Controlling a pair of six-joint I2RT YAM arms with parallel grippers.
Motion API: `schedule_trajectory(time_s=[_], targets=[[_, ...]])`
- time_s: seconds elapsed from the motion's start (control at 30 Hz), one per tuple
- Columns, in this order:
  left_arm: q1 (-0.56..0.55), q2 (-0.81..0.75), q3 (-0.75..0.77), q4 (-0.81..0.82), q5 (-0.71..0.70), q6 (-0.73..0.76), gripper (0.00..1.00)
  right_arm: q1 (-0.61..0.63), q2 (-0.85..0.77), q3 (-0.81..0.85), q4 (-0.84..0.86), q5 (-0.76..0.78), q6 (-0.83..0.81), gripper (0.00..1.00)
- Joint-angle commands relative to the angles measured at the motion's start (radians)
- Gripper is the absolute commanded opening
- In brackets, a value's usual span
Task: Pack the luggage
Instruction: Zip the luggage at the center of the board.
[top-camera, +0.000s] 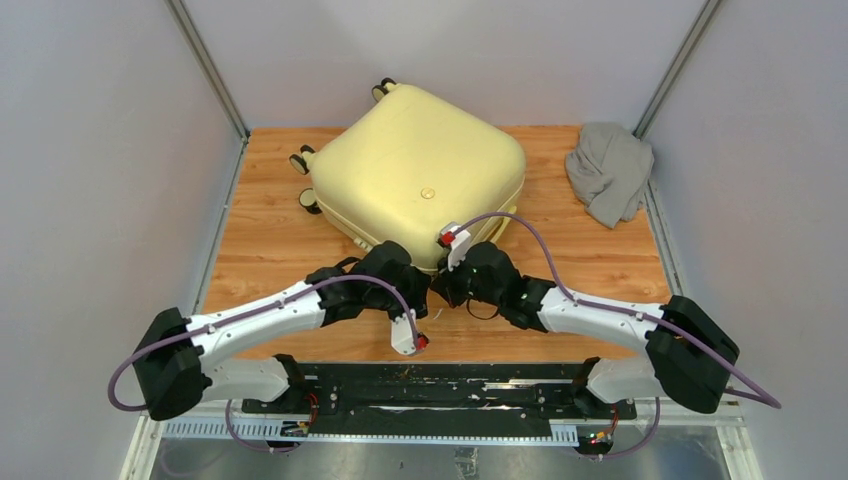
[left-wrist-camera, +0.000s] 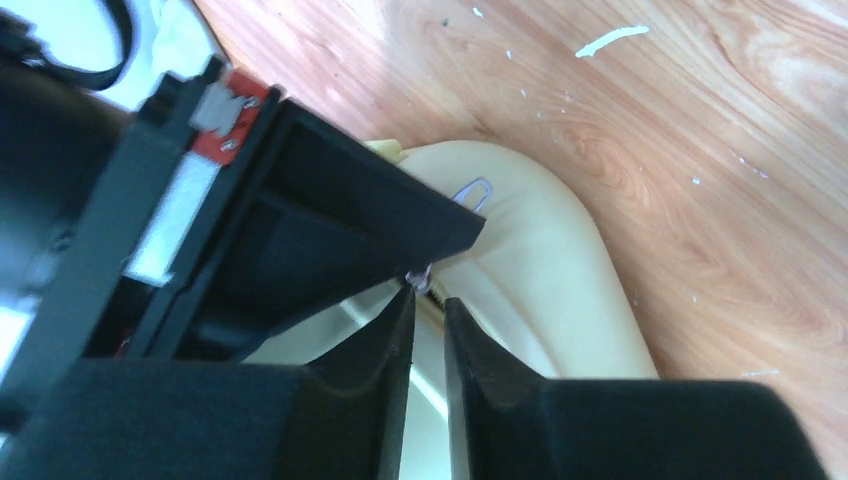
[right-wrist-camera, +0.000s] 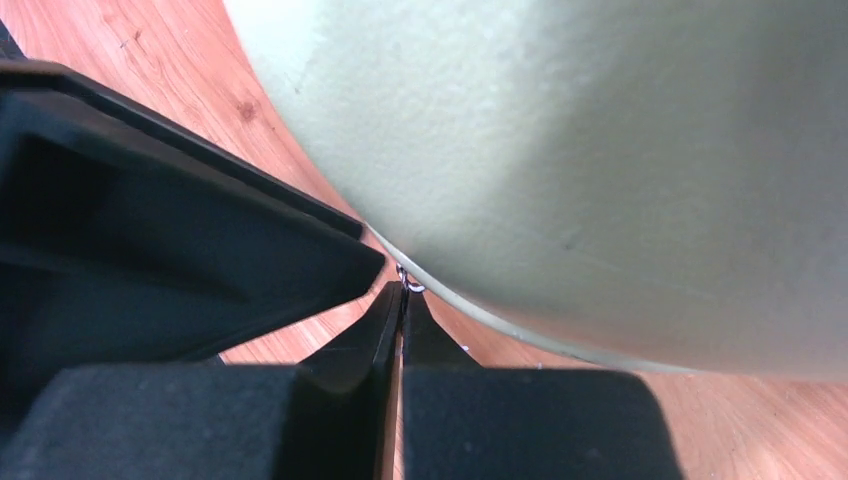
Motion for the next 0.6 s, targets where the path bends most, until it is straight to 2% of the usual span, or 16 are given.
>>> schedule_trajectory(time_s=[0.0,0.03,0.1,0.17,0.23,0.4,0.57], targets=[[-0.008,-0.094,0.088,-0.25,-0.021,-0.11,0.32,0.043,-0.004,0.025,0.019,0.079,0.066,0.0],[-0.007,-0.101,0.108,-0.322,-0.039,-0.163,0.41,0.044,-0.003,0.027,0.01,0.1,0.075,0.05],[0.015,-0.123,0.129,-0.414,-0.068,-0.262,0.57,0.044,-0.001,0.025,0.003,0.126,0.094,0.24],[0.068,-0.156,0.141,-0.478,-0.069,-0.309,0.62,0.043,-0.013,0.012,-0.005,0.165,0.119,0.43],[0.138,-0.187,0.151,-0.528,-0.069,-0.322,0.63,0.032,-0.047,-0.014,-0.017,0.171,0.149,0.52],[0.367,-0.152,0.275,-0.605,-0.036,-0.368,0.64,-0.057,-0.208,-0.083,-0.128,0.208,0.27,0.66],[0.608,0.038,0.519,-0.649,0.038,-0.494,0.65,-0.245,-0.368,-0.117,-0.349,0.318,0.489,0.65]])
